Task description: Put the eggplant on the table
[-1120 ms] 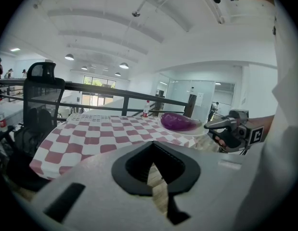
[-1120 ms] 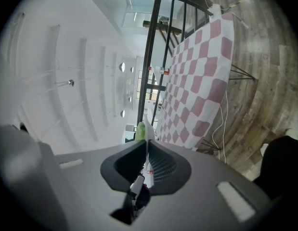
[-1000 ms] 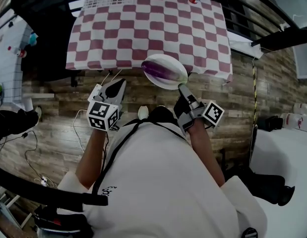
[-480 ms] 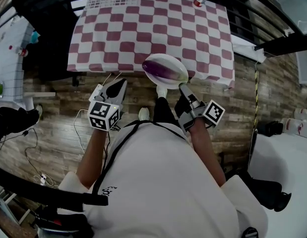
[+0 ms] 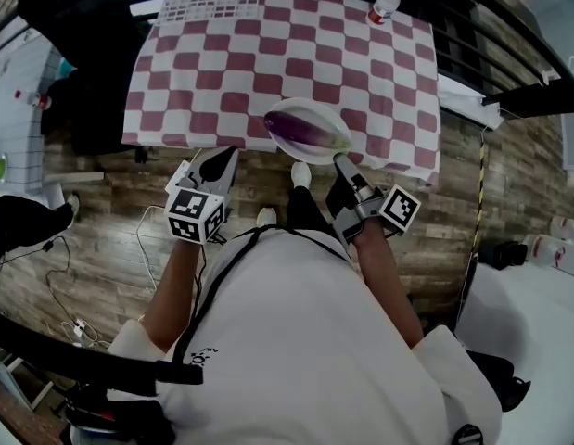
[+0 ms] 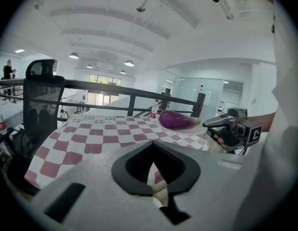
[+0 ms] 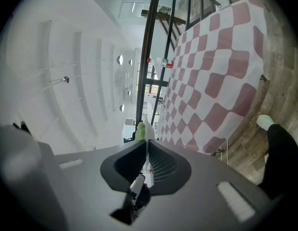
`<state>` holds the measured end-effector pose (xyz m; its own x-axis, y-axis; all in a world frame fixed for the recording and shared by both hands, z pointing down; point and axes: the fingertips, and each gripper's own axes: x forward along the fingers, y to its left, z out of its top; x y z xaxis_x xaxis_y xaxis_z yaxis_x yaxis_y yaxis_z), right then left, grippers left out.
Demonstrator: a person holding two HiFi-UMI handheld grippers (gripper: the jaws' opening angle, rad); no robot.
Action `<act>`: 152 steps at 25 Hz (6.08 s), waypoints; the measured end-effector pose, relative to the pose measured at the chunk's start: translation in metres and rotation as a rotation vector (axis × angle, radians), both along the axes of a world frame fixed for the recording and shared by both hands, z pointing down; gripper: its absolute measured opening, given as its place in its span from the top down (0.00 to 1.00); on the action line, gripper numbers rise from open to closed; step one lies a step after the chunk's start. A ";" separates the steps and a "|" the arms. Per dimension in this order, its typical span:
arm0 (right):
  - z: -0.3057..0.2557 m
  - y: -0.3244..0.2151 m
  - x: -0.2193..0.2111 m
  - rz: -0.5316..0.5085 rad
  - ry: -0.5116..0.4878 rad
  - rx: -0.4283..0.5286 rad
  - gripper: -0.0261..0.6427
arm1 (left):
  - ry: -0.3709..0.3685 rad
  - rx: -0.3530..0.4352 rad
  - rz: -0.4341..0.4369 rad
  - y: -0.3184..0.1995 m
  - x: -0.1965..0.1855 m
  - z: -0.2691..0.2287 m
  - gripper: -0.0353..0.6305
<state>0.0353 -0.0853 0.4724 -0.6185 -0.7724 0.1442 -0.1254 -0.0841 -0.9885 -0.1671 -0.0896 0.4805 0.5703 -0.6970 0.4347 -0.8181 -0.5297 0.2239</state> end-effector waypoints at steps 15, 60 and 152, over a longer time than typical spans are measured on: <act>0.002 -0.134 0.016 -0.128 -0.002 0.038 0.92 | 0.012 -0.002 -0.081 -0.113 0.029 -0.009 0.94; 0.153 -0.319 -0.009 -0.417 -0.025 0.068 0.92 | -0.048 -0.175 -0.282 -0.212 0.063 0.070 0.94; 0.191 -0.304 -0.007 -0.338 0.420 -0.097 0.82 | -0.030 -0.125 -0.237 -0.161 0.050 0.050 0.94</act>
